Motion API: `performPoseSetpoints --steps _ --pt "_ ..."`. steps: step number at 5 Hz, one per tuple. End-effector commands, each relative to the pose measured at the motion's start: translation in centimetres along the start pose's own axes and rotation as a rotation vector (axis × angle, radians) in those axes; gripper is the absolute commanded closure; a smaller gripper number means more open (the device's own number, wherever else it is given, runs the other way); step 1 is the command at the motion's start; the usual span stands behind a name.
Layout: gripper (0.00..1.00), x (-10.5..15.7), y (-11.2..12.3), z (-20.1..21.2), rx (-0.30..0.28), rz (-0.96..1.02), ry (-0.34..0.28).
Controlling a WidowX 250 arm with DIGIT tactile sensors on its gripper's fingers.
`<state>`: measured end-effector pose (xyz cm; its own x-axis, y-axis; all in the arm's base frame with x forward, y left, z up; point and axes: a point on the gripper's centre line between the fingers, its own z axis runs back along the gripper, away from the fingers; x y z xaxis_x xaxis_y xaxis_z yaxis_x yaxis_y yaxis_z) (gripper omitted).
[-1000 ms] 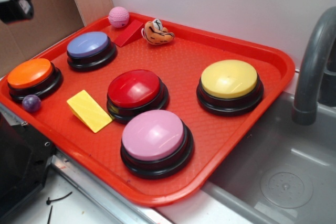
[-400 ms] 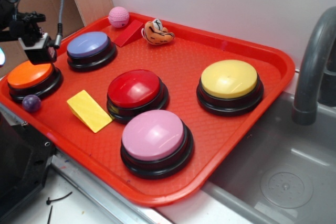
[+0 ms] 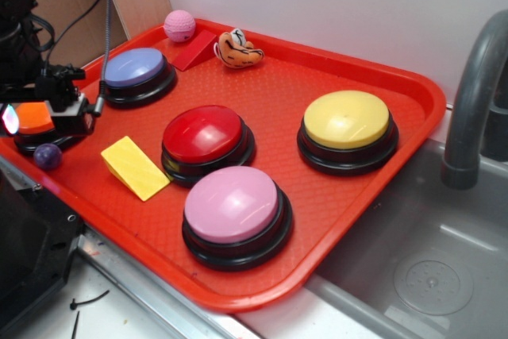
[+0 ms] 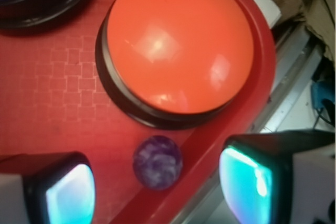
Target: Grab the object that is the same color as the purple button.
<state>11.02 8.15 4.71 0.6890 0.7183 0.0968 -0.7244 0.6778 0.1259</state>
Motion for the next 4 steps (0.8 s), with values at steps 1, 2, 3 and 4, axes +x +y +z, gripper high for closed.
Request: performPoseSetpoints --steps 1,2,3,4 --pt "0.00 0.13 1.34 -2.07 -0.005 0.010 -0.012" --pt "0.00 0.17 1.31 -2.68 0.004 0.003 -0.002" --pt "0.48 -0.09 0.91 -2.69 -0.014 -0.008 -0.001" --pt "1.00 -0.59 0.50 -2.24 -0.024 -0.027 -0.015"
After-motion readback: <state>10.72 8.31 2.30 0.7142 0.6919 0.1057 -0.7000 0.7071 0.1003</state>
